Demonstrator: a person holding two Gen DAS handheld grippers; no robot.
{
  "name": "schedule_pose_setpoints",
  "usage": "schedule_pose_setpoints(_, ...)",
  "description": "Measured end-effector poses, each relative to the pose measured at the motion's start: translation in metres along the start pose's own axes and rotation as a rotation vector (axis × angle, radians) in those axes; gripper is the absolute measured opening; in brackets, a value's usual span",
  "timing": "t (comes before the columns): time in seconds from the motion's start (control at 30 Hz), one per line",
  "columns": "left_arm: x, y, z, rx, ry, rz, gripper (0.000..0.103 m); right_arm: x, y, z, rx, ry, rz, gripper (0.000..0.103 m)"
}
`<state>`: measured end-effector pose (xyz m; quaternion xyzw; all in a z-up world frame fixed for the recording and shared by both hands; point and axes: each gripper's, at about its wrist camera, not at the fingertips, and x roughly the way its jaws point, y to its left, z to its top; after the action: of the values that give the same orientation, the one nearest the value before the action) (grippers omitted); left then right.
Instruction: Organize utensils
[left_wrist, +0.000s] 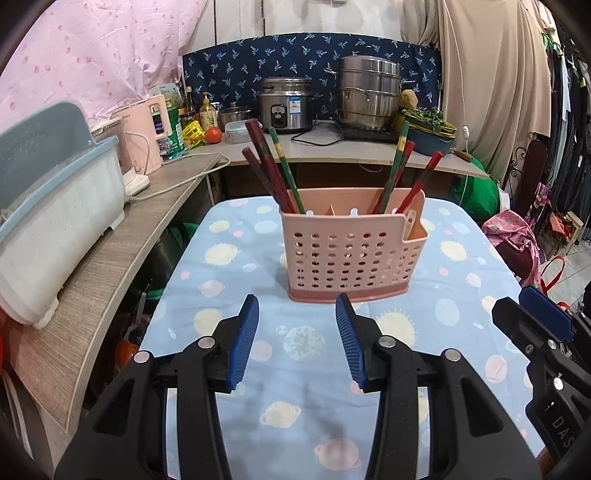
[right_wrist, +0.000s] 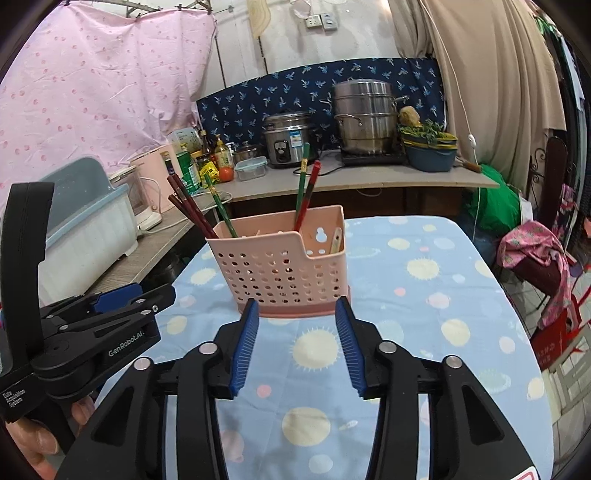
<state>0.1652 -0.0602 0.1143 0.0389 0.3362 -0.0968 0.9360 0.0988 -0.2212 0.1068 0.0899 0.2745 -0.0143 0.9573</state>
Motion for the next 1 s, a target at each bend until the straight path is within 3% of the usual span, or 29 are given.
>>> schedule_pose_setpoints(0.23,0.001,0.004,-0.018,-0.011,0.025,0.012,0.042,-0.002,0.000,-0.014,-0.011,0.007,-0.053,0.052)
schedule_pose_setpoints(0.33,0.001,0.007,-0.023,-0.019,0.030,0.020,0.052,-0.001,-0.001,-0.017,-0.008,0.015,-0.067,0.054)
schedule_pose_setpoints(0.5,0.003,0.006,-0.031,-0.009,0.037,0.034,0.053,0.001,-0.001,-0.022,-0.007,0.041,-0.076,0.056)
schedule_pose_setpoints(0.67,0.005,0.008,-0.037,-0.019,0.051,0.040,0.056,0.003,0.002,-0.027,-0.025,0.046,-0.101,0.065)
schedule_pose_setpoints(0.87,0.007,0.008,-0.041,-0.008,0.051,0.066,0.064,0.007,0.001,-0.030,-0.019,0.049,-0.133,0.083)
schedule_pose_setpoints(1.0,0.007,0.008,-0.044,-0.001,0.048,0.074,0.069,0.011,0.000,-0.032,-0.016,0.066,-0.135,0.084)
